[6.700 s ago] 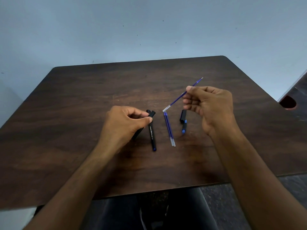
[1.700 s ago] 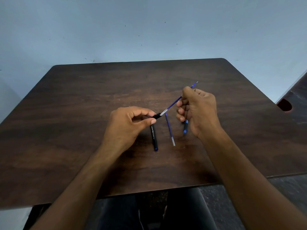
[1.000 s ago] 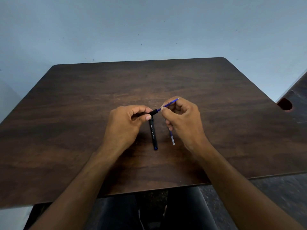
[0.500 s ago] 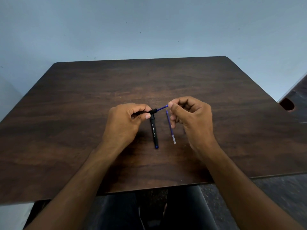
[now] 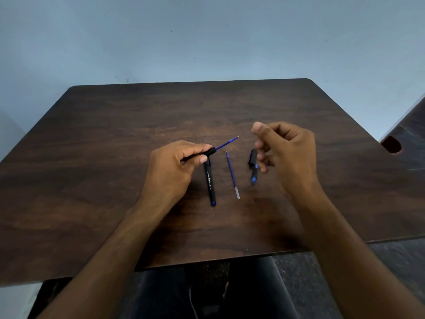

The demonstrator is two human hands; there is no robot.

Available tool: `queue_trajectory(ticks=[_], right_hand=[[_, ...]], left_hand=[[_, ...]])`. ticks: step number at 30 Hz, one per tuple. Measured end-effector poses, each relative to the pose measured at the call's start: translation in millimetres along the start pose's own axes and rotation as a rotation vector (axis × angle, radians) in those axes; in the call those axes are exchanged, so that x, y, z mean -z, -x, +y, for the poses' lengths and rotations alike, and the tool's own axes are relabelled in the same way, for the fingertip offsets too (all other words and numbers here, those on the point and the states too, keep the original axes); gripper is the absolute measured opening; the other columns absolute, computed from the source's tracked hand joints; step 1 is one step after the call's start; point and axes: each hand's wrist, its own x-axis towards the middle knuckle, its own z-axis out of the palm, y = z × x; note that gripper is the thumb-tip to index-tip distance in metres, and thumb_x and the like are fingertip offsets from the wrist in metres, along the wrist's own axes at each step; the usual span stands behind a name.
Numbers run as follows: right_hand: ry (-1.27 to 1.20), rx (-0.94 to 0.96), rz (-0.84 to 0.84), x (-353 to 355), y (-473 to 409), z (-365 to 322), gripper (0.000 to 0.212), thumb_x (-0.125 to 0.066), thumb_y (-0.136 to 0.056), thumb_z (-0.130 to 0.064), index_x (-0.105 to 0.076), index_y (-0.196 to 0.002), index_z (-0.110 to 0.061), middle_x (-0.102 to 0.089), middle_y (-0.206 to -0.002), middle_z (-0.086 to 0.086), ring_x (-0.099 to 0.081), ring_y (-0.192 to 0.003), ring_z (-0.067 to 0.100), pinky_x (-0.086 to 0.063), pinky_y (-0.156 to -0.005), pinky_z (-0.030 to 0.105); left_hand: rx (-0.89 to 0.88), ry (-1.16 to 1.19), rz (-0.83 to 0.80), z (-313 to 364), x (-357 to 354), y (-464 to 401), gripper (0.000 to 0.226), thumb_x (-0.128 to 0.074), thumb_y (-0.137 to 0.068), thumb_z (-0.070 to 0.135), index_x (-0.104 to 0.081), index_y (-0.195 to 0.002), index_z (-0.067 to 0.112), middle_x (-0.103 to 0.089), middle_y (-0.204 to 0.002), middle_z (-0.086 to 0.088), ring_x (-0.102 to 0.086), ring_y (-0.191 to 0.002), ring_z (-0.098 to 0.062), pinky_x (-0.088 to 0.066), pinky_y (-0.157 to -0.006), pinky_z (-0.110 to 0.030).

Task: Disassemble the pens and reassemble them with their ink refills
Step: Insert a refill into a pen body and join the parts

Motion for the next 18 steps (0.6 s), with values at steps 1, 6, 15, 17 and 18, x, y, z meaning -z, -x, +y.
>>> queue_trajectory(ticks=[1, 6, 15, 17, 18], right_hand=[[0.028, -0.015, 0.025, 5, -4, 0, 0.028, -0.075, -0.088, -0.023, -0.071, -0.078, 0.002, -0.064, -0.059, 0.007, -0.052, -0.044, 0.019, -0.042, -0.038, 0.025], [0.371, -0.111, 0.046, 22, -18, 9, 0.026, -0.075, -0.089, -0.020, -0.070, -0.068, -0.005, -0.067, -0.057, 0.006, -0.054, -0.040, 0.015, -0.046, -0.041, 0.025], [0.862, -0.544, -0.144, 9, -18, 2, 0.047, -0.085, -0.078, -0.040, -0.070, -0.077, 0.004, -0.072, -0.070, 0.018, -0.060, -0.039, 0.025, -0.053, -0.045, 0.032], [0.912, -0.585, -0.166, 3, -17, 1, 0.049, -0.085, -0.077, -0.041, -0.068, -0.079, 0.004, -0.072, -0.069, 0.017, -0.061, -0.038, 0.025, -0.051, -0.041, 0.030], [0.930, -0.606, -0.178, 1, -17, 1, 0.049, -0.086, -0.076, -0.042, -0.067, -0.081, 0.004, -0.072, -0.071, 0.017, -0.062, -0.039, 0.026, -0.051, -0.041, 0.031]], left_hand=[[-0.003, 0.002, 0.005, -1, 0, 0, 0.029, -0.076, -0.083, 0.007, -0.076, -0.109, 0.020, -0.070, -0.098, 0.020, -0.066, -0.097, 0.005, -0.048, -0.089, -0.012], [0.017, 0.020, -0.002, -3, -3, 0, 0.029, -0.075, -0.084, 0.007, -0.076, -0.106, 0.026, -0.068, -0.096, 0.027, -0.064, -0.097, 0.009, -0.046, -0.087, -0.009], [0.030, -0.008, -0.016, -5, -3, 1, 0.028, -0.075, -0.084, 0.007, -0.076, -0.105, 0.026, -0.069, -0.097, 0.021, -0.063, -0.097, 0.008, -0.043, -0.085, -0.005], [0.027, -0.021, -0.019, -5, -2, 1, 0.028, -0.075, -0.084, 0.006, -0.077, -0.105, 0.024, -0.070, -0.097, 0.020, -0.063, -0.098, 0.008, -0.043, -0.086, -0.006], [0.023, -0.026, -0.019, -5, -2, 1, 0.028, -0.075, -0.084, 0.006, -0.077, -0.105, 0.023, -0.070, -0.097, 0.019, -0.063, -0.098, 0.007, -0.044, -0.086, -0.007]])
